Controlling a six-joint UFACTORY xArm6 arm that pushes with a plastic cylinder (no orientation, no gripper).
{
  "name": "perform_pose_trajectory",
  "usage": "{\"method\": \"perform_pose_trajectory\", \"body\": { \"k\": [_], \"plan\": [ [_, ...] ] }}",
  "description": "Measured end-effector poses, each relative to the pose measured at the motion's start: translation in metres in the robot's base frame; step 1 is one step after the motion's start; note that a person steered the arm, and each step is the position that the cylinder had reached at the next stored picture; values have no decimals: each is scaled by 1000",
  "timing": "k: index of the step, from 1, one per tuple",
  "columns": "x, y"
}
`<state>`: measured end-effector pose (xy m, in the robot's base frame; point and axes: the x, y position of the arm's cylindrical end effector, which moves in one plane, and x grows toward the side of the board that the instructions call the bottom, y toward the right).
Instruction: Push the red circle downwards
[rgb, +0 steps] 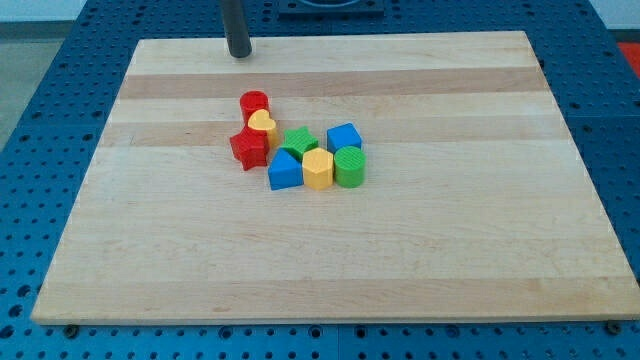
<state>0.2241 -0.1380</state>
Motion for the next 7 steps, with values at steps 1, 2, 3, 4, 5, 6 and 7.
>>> {"method": "perform_pose_trajectory", "body": {
  "k": [1, 2, 3, 4, 5, 6, 7],
  "plan": [
    [12, 0],
    [28, 0],
    [50, 0],
    [70, 0],
    [87, 1],
    [102, 8],
    [115, 15]
  ]
}}
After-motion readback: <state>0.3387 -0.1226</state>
